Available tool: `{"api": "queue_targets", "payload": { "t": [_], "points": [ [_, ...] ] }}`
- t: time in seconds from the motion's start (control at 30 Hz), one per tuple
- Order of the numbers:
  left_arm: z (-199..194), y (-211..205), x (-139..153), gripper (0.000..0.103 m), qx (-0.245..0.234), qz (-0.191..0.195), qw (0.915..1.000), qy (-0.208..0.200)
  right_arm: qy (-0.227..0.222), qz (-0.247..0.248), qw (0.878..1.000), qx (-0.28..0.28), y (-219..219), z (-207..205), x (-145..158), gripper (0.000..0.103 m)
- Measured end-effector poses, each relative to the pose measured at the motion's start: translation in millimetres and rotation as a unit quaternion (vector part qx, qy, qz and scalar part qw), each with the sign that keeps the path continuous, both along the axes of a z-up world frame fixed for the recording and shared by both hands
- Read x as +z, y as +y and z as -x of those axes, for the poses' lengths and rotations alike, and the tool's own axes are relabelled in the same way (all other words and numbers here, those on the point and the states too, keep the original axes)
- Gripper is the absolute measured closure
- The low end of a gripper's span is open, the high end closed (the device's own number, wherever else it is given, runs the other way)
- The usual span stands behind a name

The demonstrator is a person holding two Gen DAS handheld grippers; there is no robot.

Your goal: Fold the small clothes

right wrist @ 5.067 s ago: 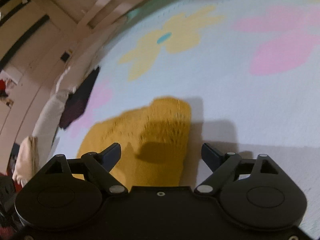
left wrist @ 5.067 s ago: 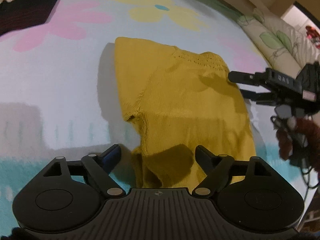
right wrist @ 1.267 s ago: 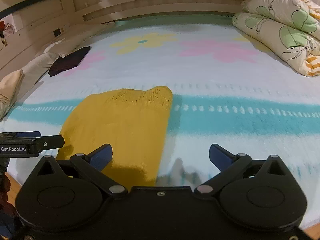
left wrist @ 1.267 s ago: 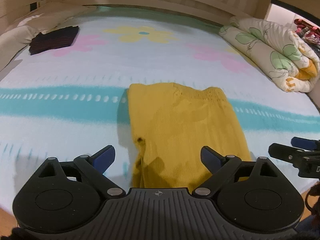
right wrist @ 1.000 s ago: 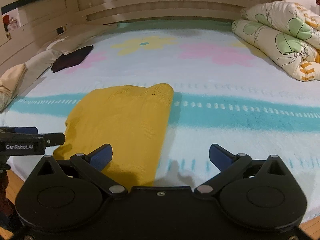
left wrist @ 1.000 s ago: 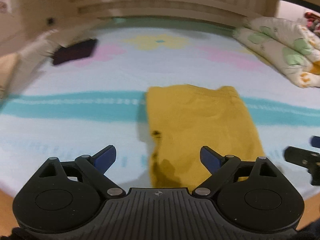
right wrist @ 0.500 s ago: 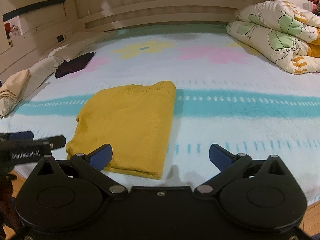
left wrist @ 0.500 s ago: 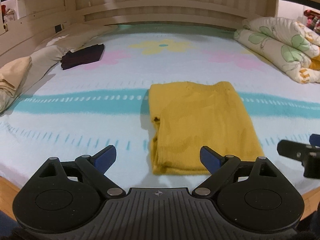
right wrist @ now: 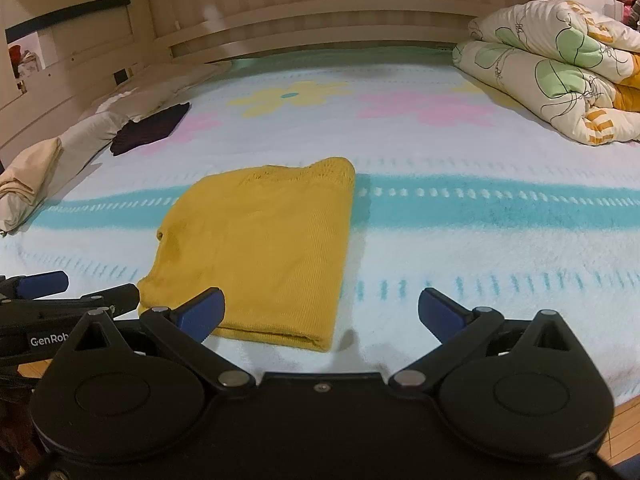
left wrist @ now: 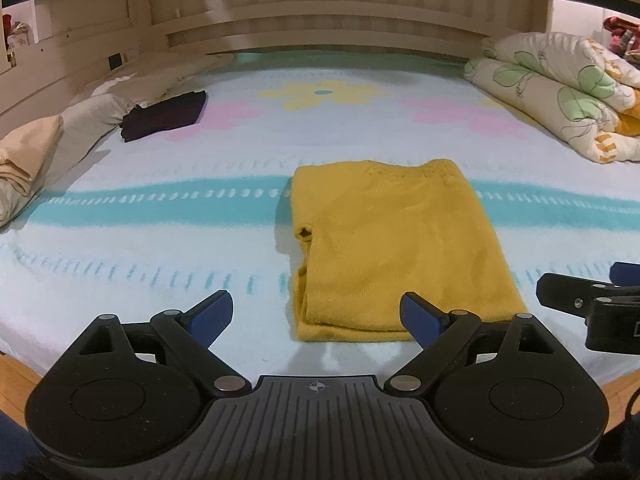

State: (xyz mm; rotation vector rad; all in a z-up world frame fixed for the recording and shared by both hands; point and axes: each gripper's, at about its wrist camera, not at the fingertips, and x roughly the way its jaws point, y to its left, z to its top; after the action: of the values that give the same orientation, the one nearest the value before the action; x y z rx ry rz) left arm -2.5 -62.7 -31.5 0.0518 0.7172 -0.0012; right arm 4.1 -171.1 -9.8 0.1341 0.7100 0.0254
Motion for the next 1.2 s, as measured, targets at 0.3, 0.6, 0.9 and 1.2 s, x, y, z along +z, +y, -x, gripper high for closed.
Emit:
{"api": "queue_targets", "payload": {
  "t": [0.3, 0.6, 0.9, 1.2],
  "points": [
    [-2.8, -2.9, -4.2, 0.012, -0.005, 0.002, 0.9999, 0.015, 0.011, 0.002, 1.000, 0.000, 5.3, -2.2, -4.3, 0.000],
    [-5.8, -1.9, -7.9, 0.012, -0.003, 0.005, 0.9996, 0.029, 0.019, -0.002, 1.000, -0.003, 6.8, -4.4, -6.4, 0.000],
    [-7.8, -2.1, -9.1, 0.012, -0.002, 0.010, 0.9993, 0.036, 0.023, -0.007, 1.000, -0.005, 6.9, -6.2, -8.3, 0.000],
    [-8.9, -5.2, -10.2, 0.012, -0.001, 0.007, 0.9992, 0.040, 0.027, -0.013, 1.000, -0.006, 6.7, -7.7, -10.3, 0.000]
  ]
}}
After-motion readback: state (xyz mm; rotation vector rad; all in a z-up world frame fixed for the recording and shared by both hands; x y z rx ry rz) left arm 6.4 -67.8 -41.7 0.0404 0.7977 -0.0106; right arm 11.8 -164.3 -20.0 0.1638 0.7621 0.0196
